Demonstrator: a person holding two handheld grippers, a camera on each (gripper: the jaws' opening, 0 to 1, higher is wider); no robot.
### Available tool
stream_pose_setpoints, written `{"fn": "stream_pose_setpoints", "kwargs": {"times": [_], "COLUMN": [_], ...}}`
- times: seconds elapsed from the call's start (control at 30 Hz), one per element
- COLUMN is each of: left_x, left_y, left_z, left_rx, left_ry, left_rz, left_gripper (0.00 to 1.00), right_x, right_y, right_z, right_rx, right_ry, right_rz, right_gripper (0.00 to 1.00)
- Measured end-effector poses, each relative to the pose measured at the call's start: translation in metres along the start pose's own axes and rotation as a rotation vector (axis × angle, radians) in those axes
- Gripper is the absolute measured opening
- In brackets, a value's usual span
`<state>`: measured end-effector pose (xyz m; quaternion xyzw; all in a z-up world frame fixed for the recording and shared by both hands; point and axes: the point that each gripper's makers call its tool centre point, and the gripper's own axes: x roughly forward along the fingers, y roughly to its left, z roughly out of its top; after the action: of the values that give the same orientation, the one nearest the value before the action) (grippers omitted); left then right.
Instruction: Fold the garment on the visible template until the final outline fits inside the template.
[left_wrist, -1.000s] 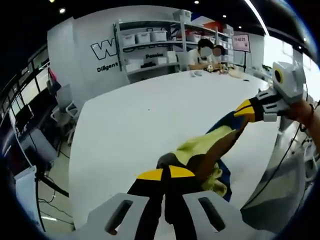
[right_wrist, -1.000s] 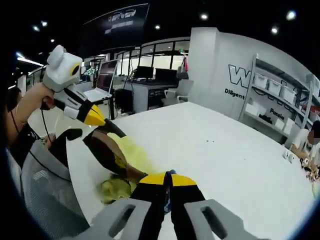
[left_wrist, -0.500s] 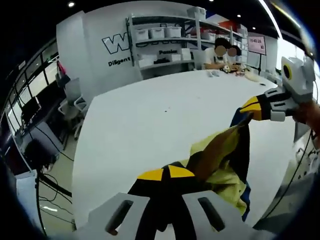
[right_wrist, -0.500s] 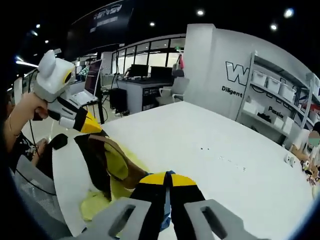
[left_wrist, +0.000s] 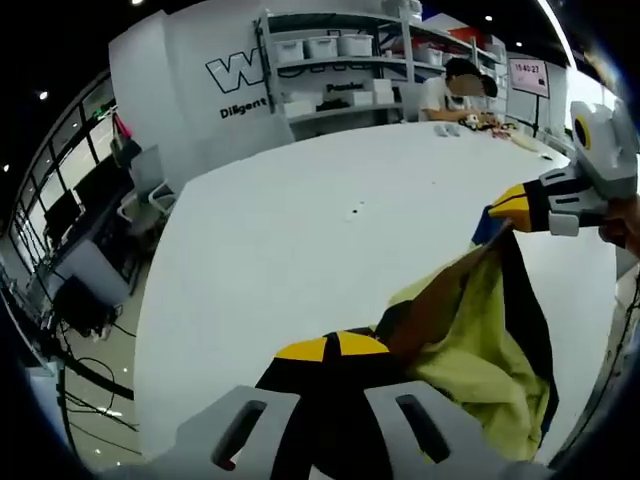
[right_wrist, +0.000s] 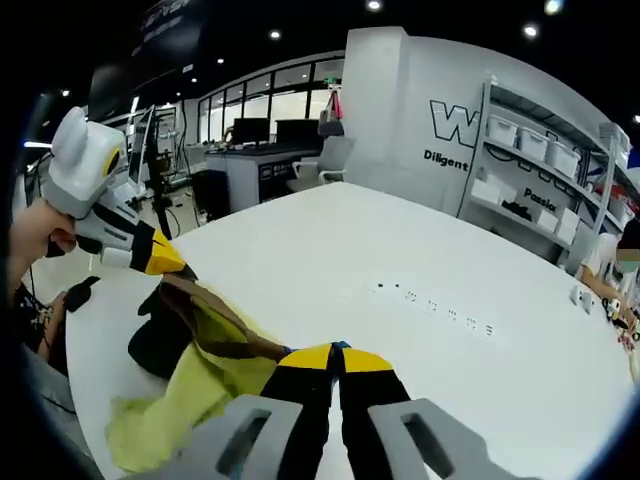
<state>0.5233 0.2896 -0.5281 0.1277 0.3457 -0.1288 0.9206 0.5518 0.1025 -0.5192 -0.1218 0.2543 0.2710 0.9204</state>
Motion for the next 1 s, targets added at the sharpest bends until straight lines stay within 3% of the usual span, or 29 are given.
{"fn": "stream_pose_setpoints", "kwargs": {"times": [0.3,0.57,0.7,0.77,0.87,0.93,1.0], "left_x": [0.045,0.073,0.086,0.085,0.077,0.073,0.074], "left_y": [0.011,0.023,0.024,0.023,0.023,0.024,0.019], "left_z": [-0.001,0.004,0.002,0.001,0.002,0.002,0.001], "left_rx": [0.031,0.028,0.012,0.014,0.020,0.021,-0.015], "left_ry": [0.010,-0.006,-0.004,-0.005,-0.014,-0.019,-0.023], "left_rz": [0.045,0.086,0.089,0.086,0.087,0.080,0.020], "left_gripper": [0.01,0.01,0.01,0.02,0.02,0.09,0.17], "right_x": [0.049,0.072,0.082,0.085,0.080,0.075,0.069], "right_y": [-0.021,-0.027,-0.030,-0.032,-0.037,-0.040,-0.039], "right_z": [-0.033,-0.037,-0.049,-0.053,-0.051,-0.047,-0.043], "right_rx": [0.015,0.046,0.055,0.074,0.169,0.167,0.179], "right_ry": [0.088,0.084,0.121,0.126,0.103,0.082,0.059], "right_rz": [-0.042,-0.051,-0.068,-0.074,-0.107,-0.113,-0.108], "right_gripper": [0.00,0.00,0.00,0.00,0.00,0.00,0.04]}}
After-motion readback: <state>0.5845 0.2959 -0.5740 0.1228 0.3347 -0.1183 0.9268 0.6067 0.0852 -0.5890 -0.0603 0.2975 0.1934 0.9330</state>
